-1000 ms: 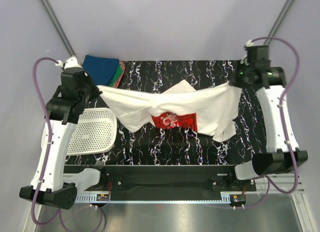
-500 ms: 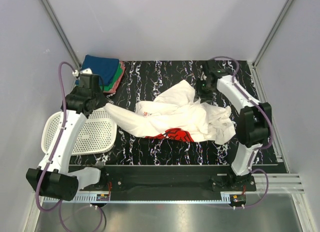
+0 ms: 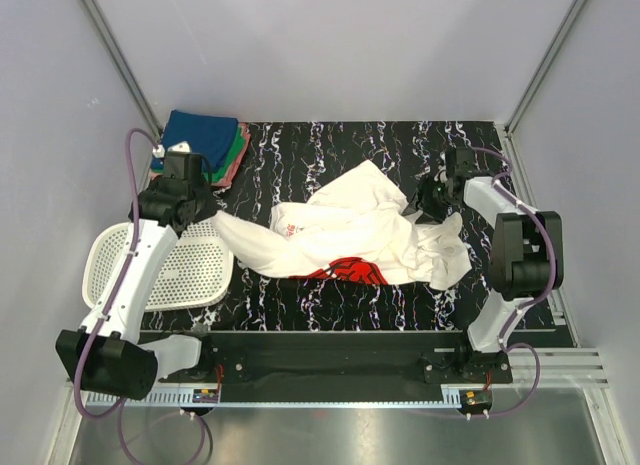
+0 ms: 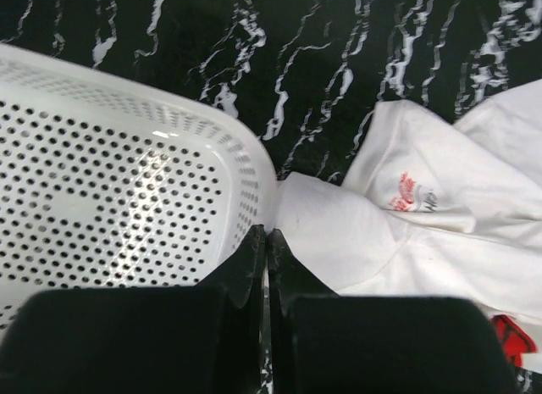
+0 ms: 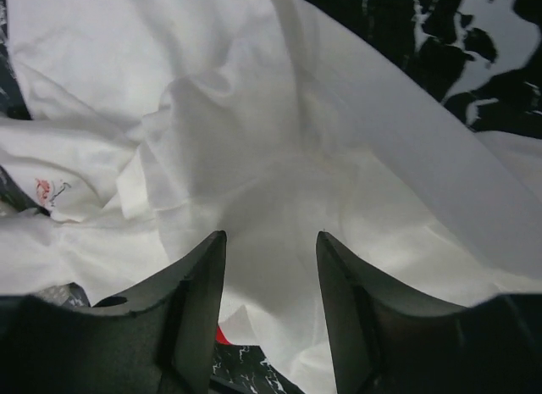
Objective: Fold and stack the t-shirts
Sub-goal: Flatten the tshirt out
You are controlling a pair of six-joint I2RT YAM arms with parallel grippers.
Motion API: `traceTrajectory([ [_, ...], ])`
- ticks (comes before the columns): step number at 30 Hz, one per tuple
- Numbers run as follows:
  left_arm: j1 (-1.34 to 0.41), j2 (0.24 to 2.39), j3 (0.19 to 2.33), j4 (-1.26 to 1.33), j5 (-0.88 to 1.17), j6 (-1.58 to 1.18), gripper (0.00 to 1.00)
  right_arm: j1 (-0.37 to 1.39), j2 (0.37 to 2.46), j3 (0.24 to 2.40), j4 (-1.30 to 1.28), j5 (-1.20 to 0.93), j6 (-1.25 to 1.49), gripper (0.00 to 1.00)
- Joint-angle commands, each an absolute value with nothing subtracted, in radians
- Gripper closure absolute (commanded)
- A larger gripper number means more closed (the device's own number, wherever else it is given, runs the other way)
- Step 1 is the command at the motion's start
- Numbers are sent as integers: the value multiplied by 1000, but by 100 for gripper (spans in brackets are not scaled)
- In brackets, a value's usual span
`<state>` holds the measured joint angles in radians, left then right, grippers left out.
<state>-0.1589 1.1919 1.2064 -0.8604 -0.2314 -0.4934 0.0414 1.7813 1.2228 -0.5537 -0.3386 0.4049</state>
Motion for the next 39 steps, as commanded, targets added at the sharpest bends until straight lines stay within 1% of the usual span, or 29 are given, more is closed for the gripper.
traceTrajectory([
  [1,-153,1164,1299,-708,-86,-492,100,51,1792,1259,-399,-524,402,46],
  [5,-153,1186,1425,-707,-38,-531,100,57,1732,1227,-333,-601,434,44],
  [6,-153,1199,1487,-709,-22,-534,100,61,1727,1220,-318,-621,442,44],
  [8,-153,1209,1549,-709,-8,-535,100,84,1732,1210,-324,-623,440,43],
  [10,-153,1209,1636,-704,-6,-534,100,97,1727,1183,-319,-606,439,44],
  [11,-153,1206,1663,-703,-6,-528,100,109,1717,1166,-311,-604,442,47],
  [12,-153,1195,1683,-703,-6,-513,100,113,1689,1131,-289,-600,446,61],
  [14,-153,1184,1721,-706,-8,-489,100,130,1655,1103,-287,-574,446,77],
  [15,-153,1171,1721,-710,-23,-467,100,132,1623,1082,-302,-562,434,83],
  [16,-152,1164,1701,-722,-31,-454,100,132,1602,1072,-313,-523,433,94],
  [17,-152,1157,1678,-727,-44,-448,100,132,1583,1071,-330,-481,431,97],
  [18,-152,1146,1657,-727,-61,-442,100,132,1550,1101,-392,-415,437,100],
  [19,-149,1143,1635,-716,-60,-442,100,127,1539,1135,-432,-281,433,100],
  [20,-146,1150,1608,-710,-51,-449,100,117,1534,1182,-481,-218,427,100],
  [21,-146,1158,1605,-707,-25,-456,100,91,1534,1303,-597,-98,420,100],
  [23,-146,1181,1629,-707,-6,-477,100,71,1529,1426,-704,30,405,100],
  [24,-146,1187,1641,-709,49,-482,100,60,1523,1548,-813,137,387,100],
  [26,-146,1187,1655,-693,78,-491,100,54,1508,1635,-880,173,367,100],
  [27,-146,1189,1664,-690,93,-489,100,54,1482,1650,-877,102,348,100],
  [28,-146,1189,1664,-702,97,-489,100,55,1473,1637,-859,16,336,99],
  [29,-146,1189,1661,-715,97,-488,100,55,1471,1617,-838,-77,333,85],
  [30,-146,1187,1646,-727,84,-489,100,61,1473,1555,-790,-192,350,75],
  [32,-146,1174,1608,-758,74,-473,100,90,1476,1485,-737,-250,367,64],
  [33,-146,1164,1550,-756,68,-468,100,103,1471,1407,-665,-280,380,54],
  [37,-146,1128,1461,-746,41,-457,100,124,1508,1289,-531,-354,408,46],
  [39,-146,1123,1444,-744,44,-453,100,127,1544,1244,-474,-364,419,45],
])
